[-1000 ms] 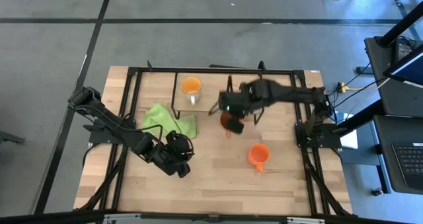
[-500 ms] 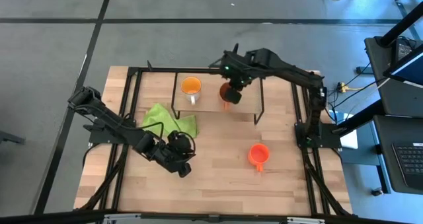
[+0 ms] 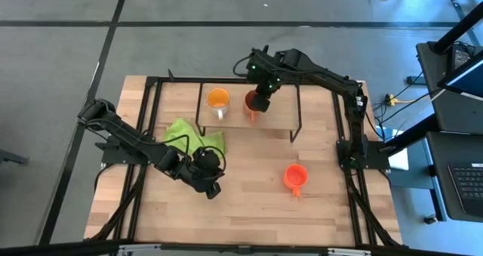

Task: Stack small to large cups/mugs on shelf
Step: Put the dark orange mug on the shelf

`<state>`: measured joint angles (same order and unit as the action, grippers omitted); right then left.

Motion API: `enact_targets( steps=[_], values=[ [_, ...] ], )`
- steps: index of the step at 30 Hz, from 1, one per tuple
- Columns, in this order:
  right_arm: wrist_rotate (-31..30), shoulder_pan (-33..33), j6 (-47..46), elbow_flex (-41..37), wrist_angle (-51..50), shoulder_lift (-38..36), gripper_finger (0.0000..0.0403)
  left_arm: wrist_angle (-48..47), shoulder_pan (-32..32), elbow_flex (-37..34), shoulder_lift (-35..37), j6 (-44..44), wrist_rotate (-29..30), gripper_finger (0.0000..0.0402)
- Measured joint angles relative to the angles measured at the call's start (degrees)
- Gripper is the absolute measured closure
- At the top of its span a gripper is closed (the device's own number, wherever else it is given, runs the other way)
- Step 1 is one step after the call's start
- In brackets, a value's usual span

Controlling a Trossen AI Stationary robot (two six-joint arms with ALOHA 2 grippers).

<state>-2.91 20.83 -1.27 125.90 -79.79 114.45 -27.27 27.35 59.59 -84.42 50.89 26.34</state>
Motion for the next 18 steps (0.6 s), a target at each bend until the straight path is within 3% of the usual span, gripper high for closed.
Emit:
enact_targets(
  steps=[9, 18],
  values=[
    [3.4, 0.5, 0.3, -0.2, 2.4, 0.2, 0.0341, -0.1, -2.0, 0.0, 0.0, -0.4, -0.6, 0.0337],
    [3.9, 0.3, 0.5, -0.2, 4.4, 0.2, 0.0336, -0.3, -2.4, 0.0, 0.0, -2.0, -2.1, 0.0337]
  ],
)
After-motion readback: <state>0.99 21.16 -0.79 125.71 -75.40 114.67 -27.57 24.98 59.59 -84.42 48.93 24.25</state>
